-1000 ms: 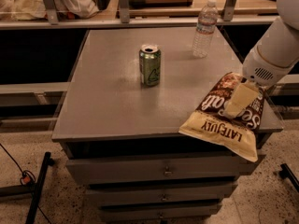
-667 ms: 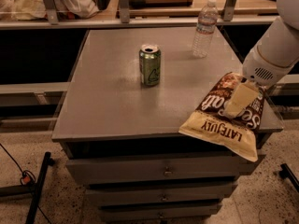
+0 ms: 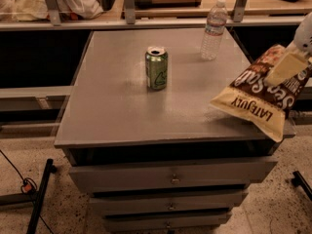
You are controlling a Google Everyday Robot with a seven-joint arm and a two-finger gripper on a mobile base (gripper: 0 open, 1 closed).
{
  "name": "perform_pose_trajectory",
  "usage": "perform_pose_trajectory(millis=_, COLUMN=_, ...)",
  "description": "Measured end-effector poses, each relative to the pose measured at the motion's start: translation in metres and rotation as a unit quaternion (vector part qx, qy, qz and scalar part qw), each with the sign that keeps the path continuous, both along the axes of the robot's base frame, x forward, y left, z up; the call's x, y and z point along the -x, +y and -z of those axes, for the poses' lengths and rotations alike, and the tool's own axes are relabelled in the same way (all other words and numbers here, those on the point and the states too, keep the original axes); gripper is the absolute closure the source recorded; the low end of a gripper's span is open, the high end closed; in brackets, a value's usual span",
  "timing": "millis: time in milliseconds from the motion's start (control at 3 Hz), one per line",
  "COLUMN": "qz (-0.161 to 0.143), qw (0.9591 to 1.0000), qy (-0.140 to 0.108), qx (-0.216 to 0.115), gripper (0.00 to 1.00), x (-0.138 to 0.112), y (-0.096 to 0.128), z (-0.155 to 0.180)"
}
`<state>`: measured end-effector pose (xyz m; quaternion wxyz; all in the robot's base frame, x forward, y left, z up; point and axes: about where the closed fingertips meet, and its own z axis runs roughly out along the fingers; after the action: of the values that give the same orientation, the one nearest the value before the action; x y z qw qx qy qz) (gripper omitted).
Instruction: Move brown chip bag near water bottle
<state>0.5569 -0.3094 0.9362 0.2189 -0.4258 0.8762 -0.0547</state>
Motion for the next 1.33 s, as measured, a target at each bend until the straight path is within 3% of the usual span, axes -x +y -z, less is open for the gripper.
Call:
perform_pose_trajectory(millis=333, qz=0.033, qw=0.9979, qy=-0.053, qx=-0.020, gripper=1.00, x=-0.021, y=-0.036, z=-0.038)
perform_pose_trajectory(millis=667, qz=0.055, qw=0.9917, qy=-0.094, qx=-0.069, gripper=1.00, x=-0.051, y=-0.057, z=-0.050)
perform_pose_trajectory(millis=1333, qz=0.070, qw=0.9817, qy=-0.096, qx=-0.149, gripper=1.00, x=-0.106, y=-0.054, z=-0.021)
